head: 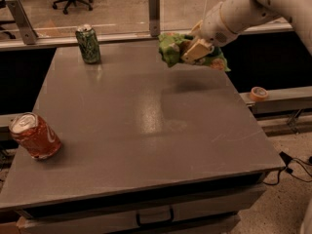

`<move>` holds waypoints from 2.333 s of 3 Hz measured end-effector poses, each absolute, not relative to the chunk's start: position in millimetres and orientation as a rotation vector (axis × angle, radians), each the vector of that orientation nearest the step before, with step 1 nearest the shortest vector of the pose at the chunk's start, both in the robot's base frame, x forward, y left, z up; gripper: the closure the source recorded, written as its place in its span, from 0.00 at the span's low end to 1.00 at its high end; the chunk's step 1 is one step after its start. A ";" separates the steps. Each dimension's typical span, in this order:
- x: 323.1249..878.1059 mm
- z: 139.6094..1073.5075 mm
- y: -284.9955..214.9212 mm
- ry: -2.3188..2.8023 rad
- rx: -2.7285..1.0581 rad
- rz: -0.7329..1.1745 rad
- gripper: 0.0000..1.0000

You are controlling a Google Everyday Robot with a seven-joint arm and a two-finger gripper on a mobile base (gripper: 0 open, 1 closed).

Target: Move green rice chip bag near green can

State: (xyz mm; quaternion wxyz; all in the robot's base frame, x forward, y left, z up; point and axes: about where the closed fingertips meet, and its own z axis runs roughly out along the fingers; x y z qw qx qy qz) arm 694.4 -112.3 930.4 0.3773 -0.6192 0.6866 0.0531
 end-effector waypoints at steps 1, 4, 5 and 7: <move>717.7 930.8 -61.2 1.681 -1.587 0.148 1.00; 784.2 897.3 71.8 1.651 -1.582 0.227 0.84; 790.7 882.7 93.9 1.695 -1.568 0.262 0.59; 788.4 865.9 106.6 1.737 -1.569 0.288 0.13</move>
Offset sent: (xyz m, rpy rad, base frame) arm 0.0909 0.1681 0.0037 0.1069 -0.1196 0.1140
